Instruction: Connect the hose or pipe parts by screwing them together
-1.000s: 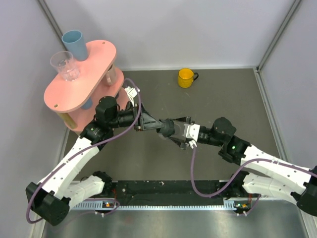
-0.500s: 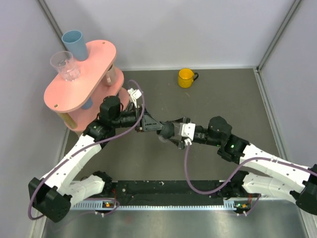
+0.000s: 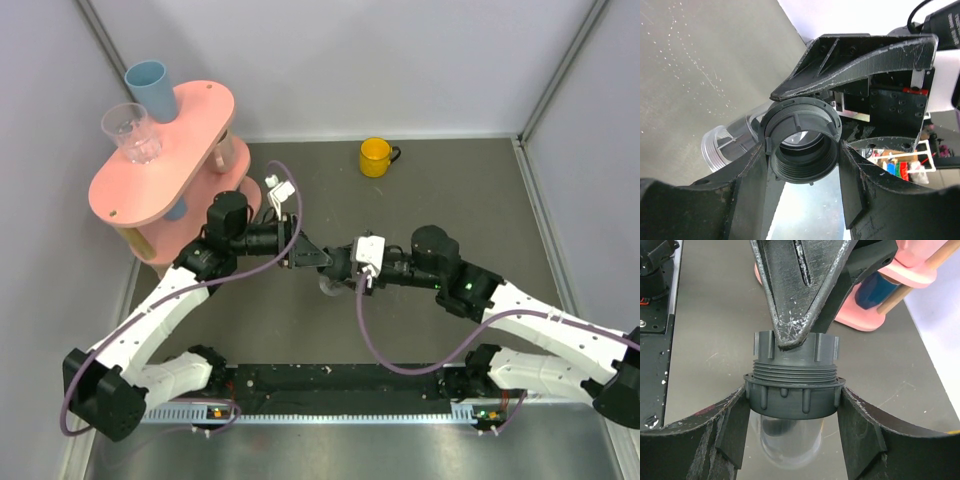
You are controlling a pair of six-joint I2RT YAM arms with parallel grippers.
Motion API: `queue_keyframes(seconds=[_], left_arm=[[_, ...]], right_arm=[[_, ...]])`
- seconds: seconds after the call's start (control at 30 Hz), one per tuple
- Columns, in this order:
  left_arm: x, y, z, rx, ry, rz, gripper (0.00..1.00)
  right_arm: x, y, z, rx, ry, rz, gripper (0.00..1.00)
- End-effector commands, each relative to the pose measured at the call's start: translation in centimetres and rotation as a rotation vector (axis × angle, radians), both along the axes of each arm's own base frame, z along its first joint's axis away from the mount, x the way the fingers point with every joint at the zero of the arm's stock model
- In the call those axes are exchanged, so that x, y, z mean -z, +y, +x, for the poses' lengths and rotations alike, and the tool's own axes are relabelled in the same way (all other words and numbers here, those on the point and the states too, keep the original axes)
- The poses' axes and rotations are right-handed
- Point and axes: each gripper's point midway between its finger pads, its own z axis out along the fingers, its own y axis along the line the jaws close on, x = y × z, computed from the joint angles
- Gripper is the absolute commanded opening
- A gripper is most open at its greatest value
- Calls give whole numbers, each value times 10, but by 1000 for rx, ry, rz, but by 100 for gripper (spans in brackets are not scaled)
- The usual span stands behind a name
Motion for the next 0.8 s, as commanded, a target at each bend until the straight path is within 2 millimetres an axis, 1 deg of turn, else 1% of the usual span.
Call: queue_keyframes(seconds=[0.0,0.03,0.07,0.13,0.3,0.37,0.4,0.5,0.6,0.67,0.77], left_arm=[[7,-6,1,59,-140,-10,0],[0,-7,2,59,-190,-31,0],[2,-7,-1,67,-203,-35,0],[-7,-7,-5,79,-303,-60,0],[-11,-6,-16,138,-524,-75,0],[-10,-7,-23,178,-583,-86,0],[-10,-6,-23,187,-635,-84,0],[-7,-7,-28,238,-700,-90,0],[-5,-8,-32,283,-741,-92,0],[-8,-9,-34,305,-776,-99,0],[-7,-11,-34,341,-885,-106,0]], right_arm=[[-94,13,-13,-69,-107,226,0],[-92,13,-15,-74,-102,225,0],[-93,13,-15,-76,-104,230,0],[-93,13,-16,-77,-97,233,0],[-99,12,-18,-96,-57,247,0],[-99,12,-18,-105,-46,246,0],[-101,11,-17,-107,-44,249,0],[-101,11,-16,-110,-26,252,0],[-101,11,-19,-131,-6,254,0],[-101,11,-19,-130,10,256,0],[-101,10,-19,-132,28,260,0]])
